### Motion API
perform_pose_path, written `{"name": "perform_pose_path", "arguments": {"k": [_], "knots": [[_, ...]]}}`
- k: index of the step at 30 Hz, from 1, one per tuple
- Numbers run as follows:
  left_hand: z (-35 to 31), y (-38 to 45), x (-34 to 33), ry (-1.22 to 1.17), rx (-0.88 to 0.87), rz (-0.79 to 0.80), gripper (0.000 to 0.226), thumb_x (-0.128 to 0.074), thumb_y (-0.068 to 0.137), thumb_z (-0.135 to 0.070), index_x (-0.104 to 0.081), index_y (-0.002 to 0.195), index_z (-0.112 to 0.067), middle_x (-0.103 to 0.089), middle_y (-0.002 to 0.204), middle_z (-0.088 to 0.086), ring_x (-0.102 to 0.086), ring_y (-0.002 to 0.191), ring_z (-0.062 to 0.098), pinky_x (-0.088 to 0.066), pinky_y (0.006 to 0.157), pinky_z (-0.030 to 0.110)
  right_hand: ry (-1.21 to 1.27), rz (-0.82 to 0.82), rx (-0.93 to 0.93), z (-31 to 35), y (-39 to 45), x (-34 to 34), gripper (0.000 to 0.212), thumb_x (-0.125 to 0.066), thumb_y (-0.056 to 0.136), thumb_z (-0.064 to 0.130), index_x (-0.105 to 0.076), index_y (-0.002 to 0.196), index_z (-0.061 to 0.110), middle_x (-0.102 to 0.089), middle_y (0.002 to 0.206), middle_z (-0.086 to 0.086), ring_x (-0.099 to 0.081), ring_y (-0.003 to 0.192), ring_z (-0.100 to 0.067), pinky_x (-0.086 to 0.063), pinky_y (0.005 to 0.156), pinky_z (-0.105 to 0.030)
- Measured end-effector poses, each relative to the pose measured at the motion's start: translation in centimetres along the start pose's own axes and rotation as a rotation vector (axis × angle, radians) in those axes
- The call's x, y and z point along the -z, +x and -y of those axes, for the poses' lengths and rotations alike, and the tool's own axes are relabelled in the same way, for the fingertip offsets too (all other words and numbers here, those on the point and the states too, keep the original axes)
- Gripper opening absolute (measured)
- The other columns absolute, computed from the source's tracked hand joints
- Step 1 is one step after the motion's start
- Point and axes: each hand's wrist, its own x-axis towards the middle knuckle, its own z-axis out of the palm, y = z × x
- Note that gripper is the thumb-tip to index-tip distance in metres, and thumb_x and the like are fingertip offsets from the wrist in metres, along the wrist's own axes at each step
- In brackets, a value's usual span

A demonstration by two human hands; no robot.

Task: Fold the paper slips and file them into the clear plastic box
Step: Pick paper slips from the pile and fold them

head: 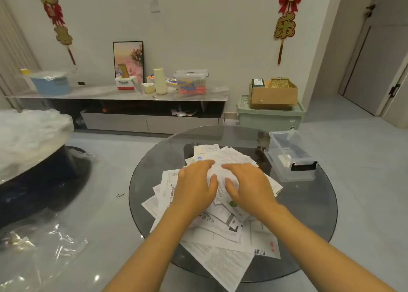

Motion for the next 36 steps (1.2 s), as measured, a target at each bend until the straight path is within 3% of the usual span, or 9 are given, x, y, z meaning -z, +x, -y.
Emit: {"name": "perform_pose_path", "arguments": {"k": [4, 10, 15, 19, 23, 28, 30, 34, 36], "knots": [[1.7, -0.9, -1.8, -0.011, -0.061, 0.251, 0.057, -0.049, 0.092, -0.025, -0.028, 0.144, -0.03, -0.021, 0.154, -0.013, -0.006, 0.143, 0.003, 0.009, 0.117, 0.035, 0.053, 0.188, -0.035, -1.4, -2.0, -2.1, 0.044, -0.049, 0.092, 0.037, -0.046, 0.134, 0.028, -0.05, 0.135, 0.011, -0.04, 0.125, -0.011, -0.026, 0.103, -0.025], [2.4, -0.9, -3.2, 0.075, -0.145, 0.448, 0.061, -0.05, 0.09, -0.029, -0.026, 0.146, -0.028, -0.026, 0.153, -0.011, -0.012, 0.141, -0.001, 0.012, 0.116, 0.038, -0.122, 0.298, -0.022, -2.0, -1.8, -3.5, 0.057, -0.041, 0.085, 0.055, -0.042, 0.135, 0.029, -0.043, 0.137, 0.01, -0.037, 0.125, -0.015, -0.027, 0.102, -0.029], [1.3, -1.4, -3.0, 0.104, -0.129, 0.524, 0.062, -0.046, 0.091, -0.028, -0.02, 0.147, -0.028, -0.027, 0.151, -0.01, -0.014, 0.14, 0.004, 0.008, 0.117, 0.036, -0.034, 0.393, -0.1, -2.5, -2.6, -2.8, 0.051, -0.051, 0.086, 0.044, -0.047, 0.13, 0.019, -0.041, 0.133, 0.001, -0.036, 0.124, -0.017, -0.037, 0.099, -0.029], [1.1, -1.6, -2.6, 0.1, -0.111, 0.525, 0.06, -0.046, 0.093, -0.035, -0.021, 0.147, -0.03, -0.031, 0.149, -0.011, -0.018, 0.14, 0.008, 0.001, 0.118, 0.035, 0.041, 0.361, -0.142, -3.5, -2.9, -2.3, 0.023, -0.05, 0.089, 0.026, -0.063, 0.097, 0.009, -0.058, 0.1, -0.002, -0.055, 0.097, -0.021, -0.046, 0.08, -0.031], [2.1, -1.5, -1.9, -0.039, -0.067, 0.498, 0.061, -0.059, 0.083, -0.048, -0.035, 0.138, -0.042, -0.042, 0.136, -0.022, -0.032, 0.133, 0.01, -0.023, 0.115, 0.039, 0.233, 0.325, -0.155, -3.5, -3.5, -0.9, 0.021, -0.054, 0.092, 0.021, -0.072, 0.103, 0.022, -0.067, 0.103, 0.012, -0.058, 0.096, -0.004, -0.038, 0.072, -0.002], [1.7, -2.0, -1.3, -0.209, -0.035, 0.488, 0.06, -0.078, 0.073, -0.035, -0.052, 0.127, -0.037, -0.052, 0.122, -0.028, -0.044, 0.115, -0.012, -0.032, 0.1, 0.008, 0.428, 0.388, -0.163, -3.6, -4.1, 0.8, 0.023, -0.061, 0.087, 0.015, -0.073, 0.096, 0.032, -0.068, 0.103, 0.02, -0.055, 0.094, 0.014, -0.038, 0.075, 0.0], [1.2, -2.5, -1.3, -0.263, -0.023, 0.507, 0.06, -0.08, 0.072, -0.029, -0.052, 0.125, -0.038, -0.059, 0.118, -0.025, -0.048, 0.112, -0.015, -0.033, 0.096, 0.005, 0.496, 0.41, -0.173, -3.7, -4.3, 1.3, 0.022, -0.064, 0.086, 0.015, -0.074, 0.093, 0.033, -0.067, 0.1, 0.025, -0.051, 0.095, 0.02, -0.038, 0.073, 0.0], [0.7, -2.9, -2.2, -0.304, -0.001, 0.469, 0.052, -0.08, 0.071, -0.029, -0.05, 0.108, -0.052, -0.067, 0.1, -0.027, -0.054, 0.108, -0.009, -0.039, 0.104, 0.026, 0.65, 0.388, -0.224, -4.1, -4.4, 1.8, 0.017, -0.068, 0.083, 0.017, -0.075, 0.091, 0.03, -0.066, 0.102, 0.024, -0.051, 0.096, 0.02, -0.039, 0.072, -0.002], [0.4, -2.8, -3.0, -0.314, 0.019, 0.459, 0.046, -0.077, 0.069, -0.04, -0.051, 0.104, -0.053, -0.069, 0.092, -0.026, -0.057, 0.108, 0.007, -0.04, 0.103, 0.038, 0.675, 0.386, -0.253, -4.2, -4.5, 1.8, 0.017, -0.069, 0.082, 0.019, -0.075, 0.094, 0.031, -0.066, 0.105, 0.022, -0.054, 0.097, 0.016, -0.041, 0.076, -0.006]]}}
